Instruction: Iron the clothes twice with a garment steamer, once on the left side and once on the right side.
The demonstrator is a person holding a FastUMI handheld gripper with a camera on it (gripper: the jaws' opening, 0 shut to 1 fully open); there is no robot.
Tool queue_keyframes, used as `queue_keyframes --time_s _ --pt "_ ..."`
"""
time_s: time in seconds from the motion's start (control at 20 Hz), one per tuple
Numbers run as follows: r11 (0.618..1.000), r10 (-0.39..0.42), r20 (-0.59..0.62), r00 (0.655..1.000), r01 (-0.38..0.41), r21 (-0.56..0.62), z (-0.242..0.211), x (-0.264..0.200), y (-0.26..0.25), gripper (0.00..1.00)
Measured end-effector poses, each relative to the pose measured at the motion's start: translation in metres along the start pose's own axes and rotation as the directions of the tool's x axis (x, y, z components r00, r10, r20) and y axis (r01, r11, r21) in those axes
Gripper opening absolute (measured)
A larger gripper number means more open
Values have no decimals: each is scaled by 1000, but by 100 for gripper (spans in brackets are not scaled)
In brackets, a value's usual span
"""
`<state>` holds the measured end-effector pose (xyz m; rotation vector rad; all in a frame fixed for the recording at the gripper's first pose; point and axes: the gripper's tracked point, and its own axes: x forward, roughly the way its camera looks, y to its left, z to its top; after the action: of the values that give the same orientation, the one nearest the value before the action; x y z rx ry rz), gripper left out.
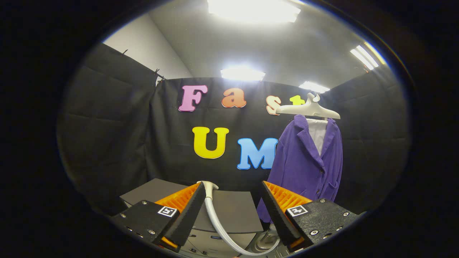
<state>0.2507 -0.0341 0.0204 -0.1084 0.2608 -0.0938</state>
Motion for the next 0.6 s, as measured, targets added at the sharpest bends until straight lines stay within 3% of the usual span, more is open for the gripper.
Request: queue_keyframes --time_s 0.15,0.35,0.6 --pt "999 -28 -45 999 27 -19 5 39 9 95" --pt "1000 -5 -93 996 5 -8 6 90 31 95" --pt "1000 -1 -210 978 4 13 -19 153 45 95"
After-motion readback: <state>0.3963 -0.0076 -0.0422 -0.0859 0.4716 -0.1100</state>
